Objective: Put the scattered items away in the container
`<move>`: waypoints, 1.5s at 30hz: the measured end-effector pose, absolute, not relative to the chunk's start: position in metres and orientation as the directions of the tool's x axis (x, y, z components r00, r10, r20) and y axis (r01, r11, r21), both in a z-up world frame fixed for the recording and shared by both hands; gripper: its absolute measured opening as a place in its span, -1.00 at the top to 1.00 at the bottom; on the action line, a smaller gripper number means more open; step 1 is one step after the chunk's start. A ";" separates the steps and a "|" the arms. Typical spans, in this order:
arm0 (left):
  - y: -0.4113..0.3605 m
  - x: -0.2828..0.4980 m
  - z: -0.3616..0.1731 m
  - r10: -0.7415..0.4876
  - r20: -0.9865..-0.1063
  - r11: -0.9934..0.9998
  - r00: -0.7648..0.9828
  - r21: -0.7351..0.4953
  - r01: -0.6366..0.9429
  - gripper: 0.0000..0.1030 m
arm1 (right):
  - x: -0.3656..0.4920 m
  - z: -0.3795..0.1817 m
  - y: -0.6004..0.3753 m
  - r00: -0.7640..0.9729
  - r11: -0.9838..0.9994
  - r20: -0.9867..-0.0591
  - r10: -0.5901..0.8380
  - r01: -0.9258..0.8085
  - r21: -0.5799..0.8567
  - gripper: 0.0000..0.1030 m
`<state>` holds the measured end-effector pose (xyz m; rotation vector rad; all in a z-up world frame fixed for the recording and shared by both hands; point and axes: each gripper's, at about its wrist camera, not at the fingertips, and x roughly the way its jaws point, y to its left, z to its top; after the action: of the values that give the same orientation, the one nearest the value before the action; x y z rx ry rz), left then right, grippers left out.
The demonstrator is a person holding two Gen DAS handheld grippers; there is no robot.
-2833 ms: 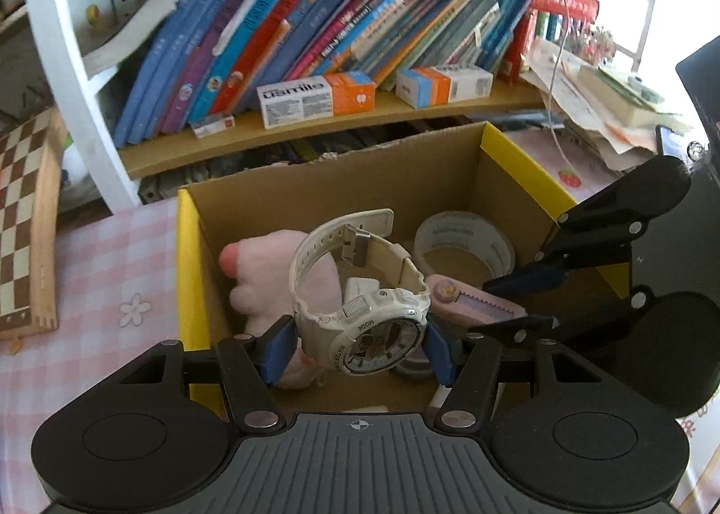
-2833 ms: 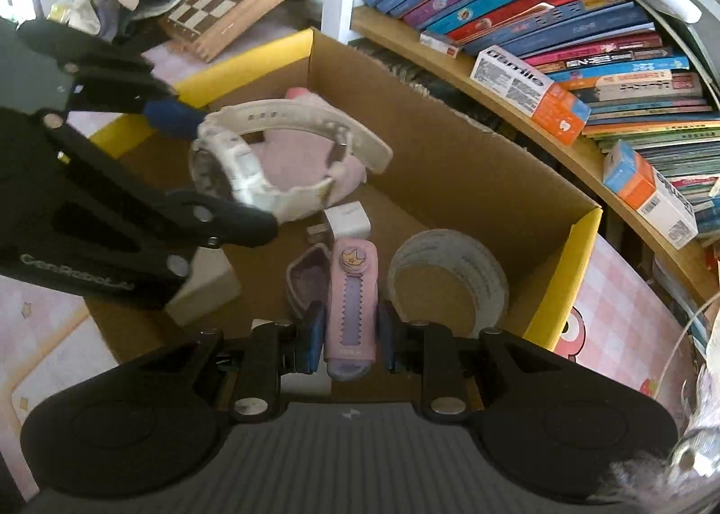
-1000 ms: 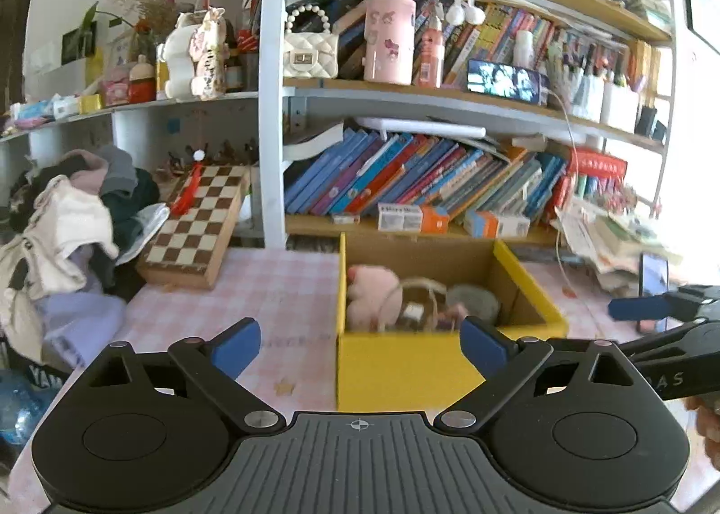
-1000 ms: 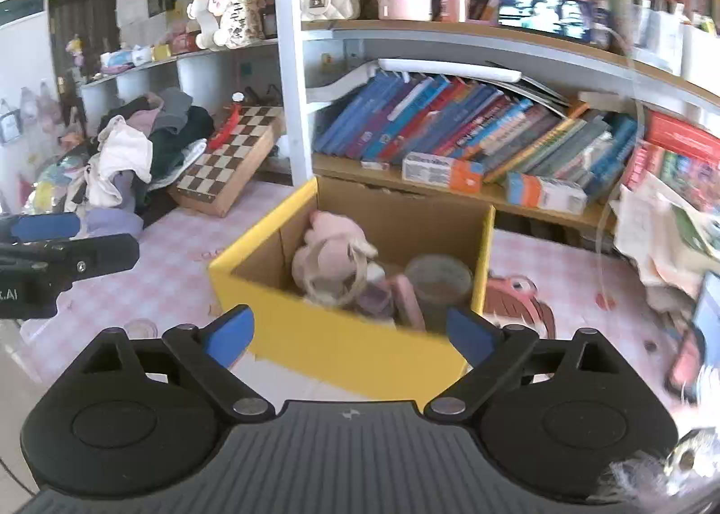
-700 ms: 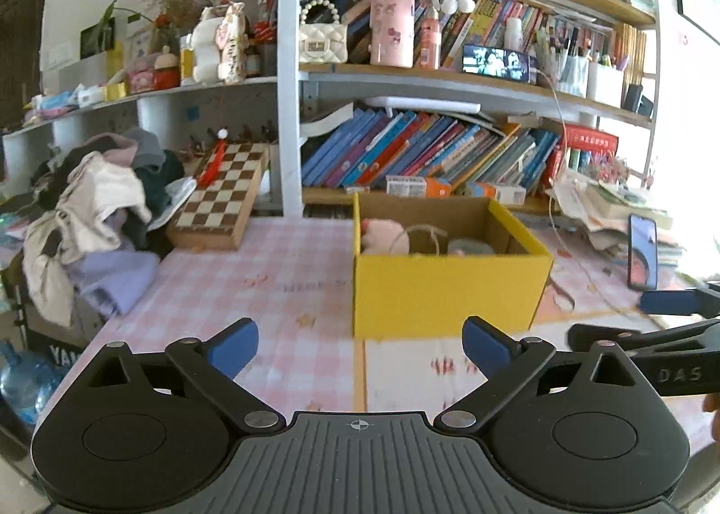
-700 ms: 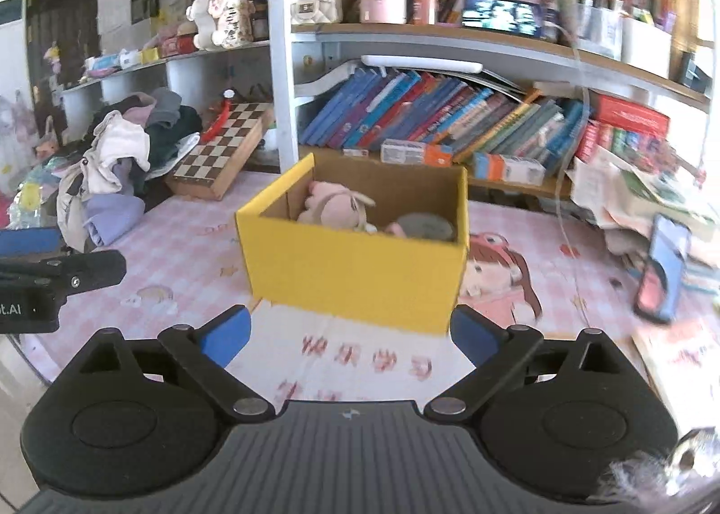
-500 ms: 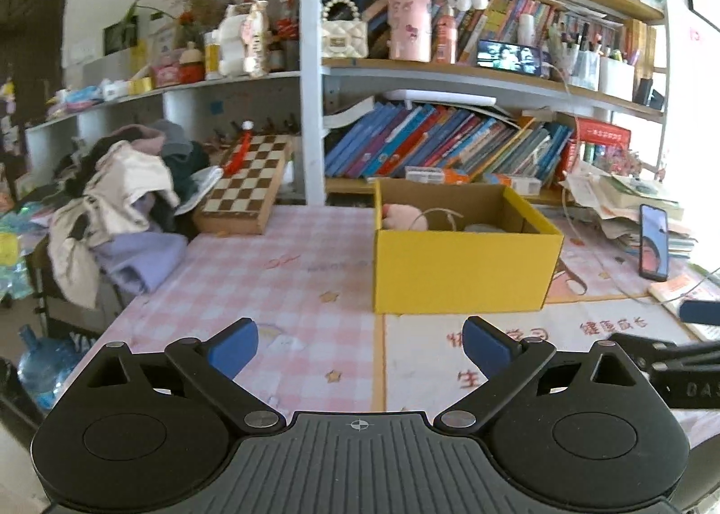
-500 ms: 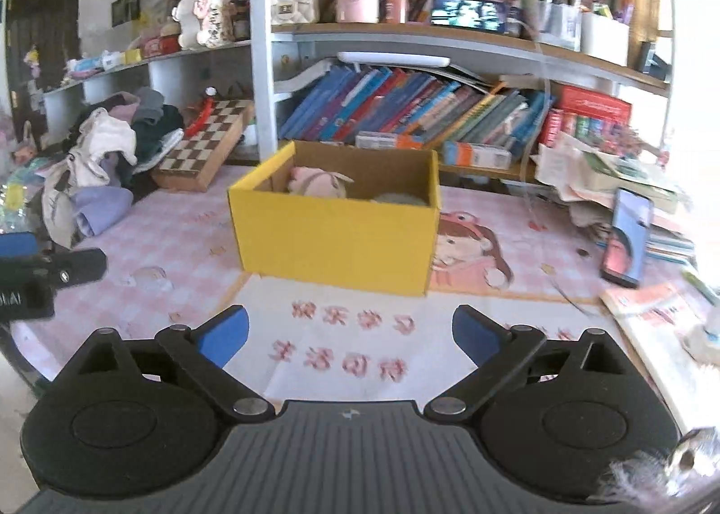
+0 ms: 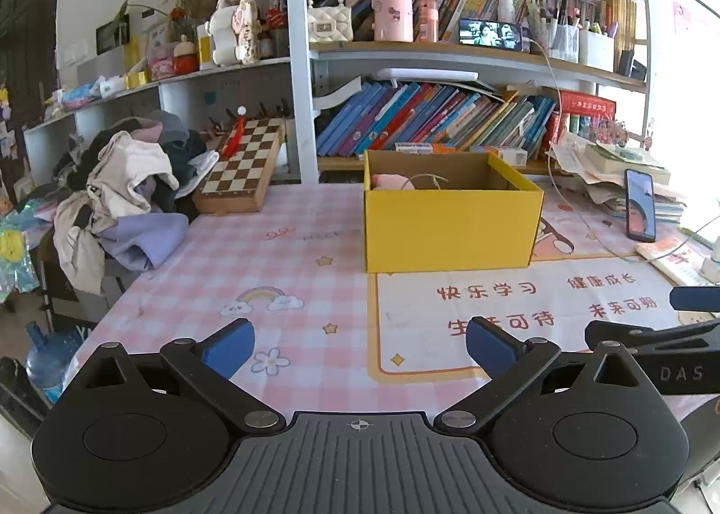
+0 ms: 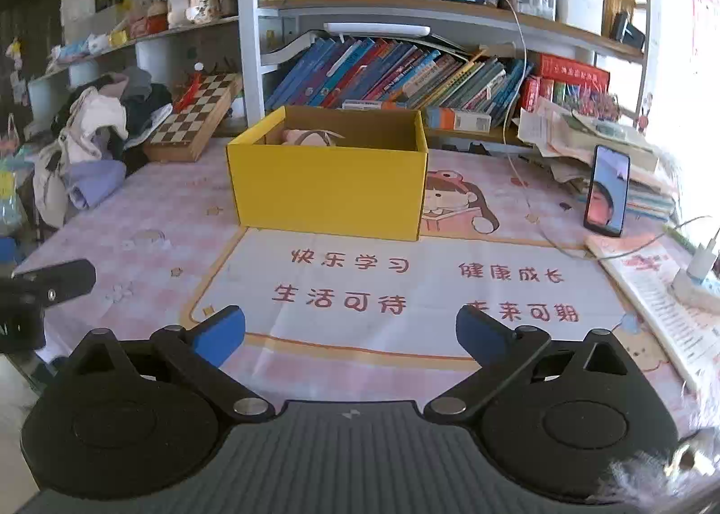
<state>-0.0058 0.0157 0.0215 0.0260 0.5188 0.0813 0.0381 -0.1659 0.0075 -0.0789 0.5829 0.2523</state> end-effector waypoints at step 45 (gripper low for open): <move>-0.007 -0.005 0.006 0.027 -0.568 0.998 0.822 0.069 0.014 -1.00 | 0.024 0.006 -0.181 0.793 0.969 -0.571 0.210 -0.245 0.016 -1.00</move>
<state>-0.0053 -0.0072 0.0062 0.0713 0.6052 0.0070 0.0245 -0.1809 0.0057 -0.0604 0.6070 0.2449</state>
